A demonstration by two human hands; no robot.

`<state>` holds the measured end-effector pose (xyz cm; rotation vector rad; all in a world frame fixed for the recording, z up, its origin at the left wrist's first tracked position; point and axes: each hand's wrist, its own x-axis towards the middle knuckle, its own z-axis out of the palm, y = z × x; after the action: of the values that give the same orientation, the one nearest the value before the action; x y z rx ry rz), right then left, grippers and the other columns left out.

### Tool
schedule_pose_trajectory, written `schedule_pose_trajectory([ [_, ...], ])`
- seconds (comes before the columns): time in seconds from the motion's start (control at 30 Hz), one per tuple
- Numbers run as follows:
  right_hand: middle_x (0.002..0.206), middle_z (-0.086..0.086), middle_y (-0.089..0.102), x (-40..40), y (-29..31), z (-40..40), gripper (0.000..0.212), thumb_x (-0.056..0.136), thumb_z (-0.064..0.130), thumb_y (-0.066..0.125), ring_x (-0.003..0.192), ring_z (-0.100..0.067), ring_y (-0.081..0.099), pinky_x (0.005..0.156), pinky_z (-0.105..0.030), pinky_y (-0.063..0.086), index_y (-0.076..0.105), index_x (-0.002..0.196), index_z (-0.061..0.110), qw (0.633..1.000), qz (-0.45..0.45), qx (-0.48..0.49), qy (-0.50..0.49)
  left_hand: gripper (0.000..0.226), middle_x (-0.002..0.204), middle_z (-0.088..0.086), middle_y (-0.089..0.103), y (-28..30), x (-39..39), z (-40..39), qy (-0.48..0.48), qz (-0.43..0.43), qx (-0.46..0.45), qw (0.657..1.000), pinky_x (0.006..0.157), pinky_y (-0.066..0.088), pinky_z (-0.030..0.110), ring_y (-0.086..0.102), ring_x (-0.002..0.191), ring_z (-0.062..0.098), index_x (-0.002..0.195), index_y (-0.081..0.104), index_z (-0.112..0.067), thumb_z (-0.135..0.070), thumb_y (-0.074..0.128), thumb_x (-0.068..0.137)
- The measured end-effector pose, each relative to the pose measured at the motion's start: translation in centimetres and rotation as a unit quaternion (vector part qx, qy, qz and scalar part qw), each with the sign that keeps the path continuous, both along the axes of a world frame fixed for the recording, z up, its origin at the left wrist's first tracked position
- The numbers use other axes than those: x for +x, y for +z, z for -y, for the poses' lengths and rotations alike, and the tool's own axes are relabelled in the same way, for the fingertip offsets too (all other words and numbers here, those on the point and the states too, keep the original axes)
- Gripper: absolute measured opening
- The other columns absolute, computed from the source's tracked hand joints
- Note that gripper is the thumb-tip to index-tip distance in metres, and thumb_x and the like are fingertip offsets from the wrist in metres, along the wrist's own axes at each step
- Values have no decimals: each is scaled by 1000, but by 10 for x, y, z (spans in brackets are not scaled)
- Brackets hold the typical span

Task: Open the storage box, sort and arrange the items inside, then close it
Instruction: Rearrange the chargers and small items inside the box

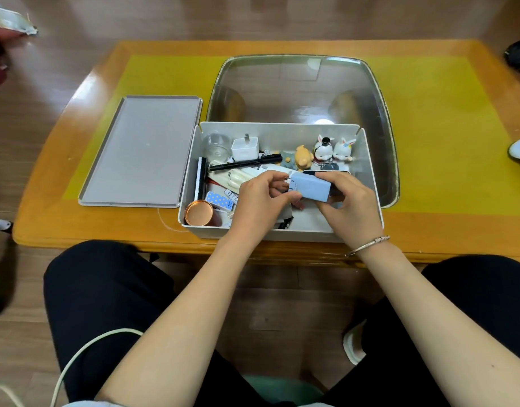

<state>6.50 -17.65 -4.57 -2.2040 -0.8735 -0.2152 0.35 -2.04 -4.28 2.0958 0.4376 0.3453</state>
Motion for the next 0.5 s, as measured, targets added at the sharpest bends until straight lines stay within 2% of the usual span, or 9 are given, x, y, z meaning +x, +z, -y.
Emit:
schedule_pose_trajectory([
  [0.07,110,-12,66,0,-3,1,42,75,10,76,103,-22,60,80,-19,47,62,115,5,1000,-4,-20,0,12,80,-3,68,0,0,1,21,20,46,999,69,45,8,56,69,1,96,72,-7,-12,70,85],
  [0.13,110,-11,66,0,-4,1,43,76,14,76,102,-20,60,78,-17,47,61,116,6,1000,-12,-14,-4,14,87,4,72,-1,-1,3,15,41,77,996,69,40,5,58,75,7,99,73,-5,-10,66,87],
  [0.23,107,-8,66,1,-3,1,43,78,19,75,90,-15,61,73,-16,48,60,116,7,999,-37,33,-22,30,95,8,69,-3,0,4,-32,46,88,995,81,46,18,59,82,13,115,67,-4,-6,68,85],
  [0.27,107,-7,66,2,-2,1,43,79,20,74,85,-13,60,71,-14,49,59,118,7,997,-49,45,-26,39,97,8,66,-3,0,4,-46,46,89,994,83,45,16,57,82,13,120,63,-4,-6,71,82],
  [0.33,104,-6,65,2,-1,2,43,83,23,70,77,-10,59,66,-11,50,58,120,8,995,-70,62,-26,52,103,7,61,-5,2,1,-66,48,90,993,81,36,3,52,83,11,127,58,-6,-10,76,78],
  [0.4,97,-5,63,2,0,3,42,87,27,64,72,-15,61,64,-22,55,56,123,9,992,-99,74,-28,59,114,8,59,-7,3,0,-90,45,84,991,83,34,2,52,89,10,130,56,-8,-14,79,76],
  [0.47,91,-5,63,2,0,4,43,90,29,59,70,-21,63,62,-31,56,54,127,10,987,-132,82,-31,61,119,6,58,-9,3,0,-125,34,91,987,91,40,14,54,100,14,133,54,-12,-18,79,77],
  [0.5,89,-7,64,3,0,4,43,91,30,57,68,-23,64,60,-31,56,53,129,11,984,-149,90,-31,60,118,5,58,-11,3,1,-139,30,103,984,93,41,21,54,104,16,132,54,-13,-20,78,78],
])
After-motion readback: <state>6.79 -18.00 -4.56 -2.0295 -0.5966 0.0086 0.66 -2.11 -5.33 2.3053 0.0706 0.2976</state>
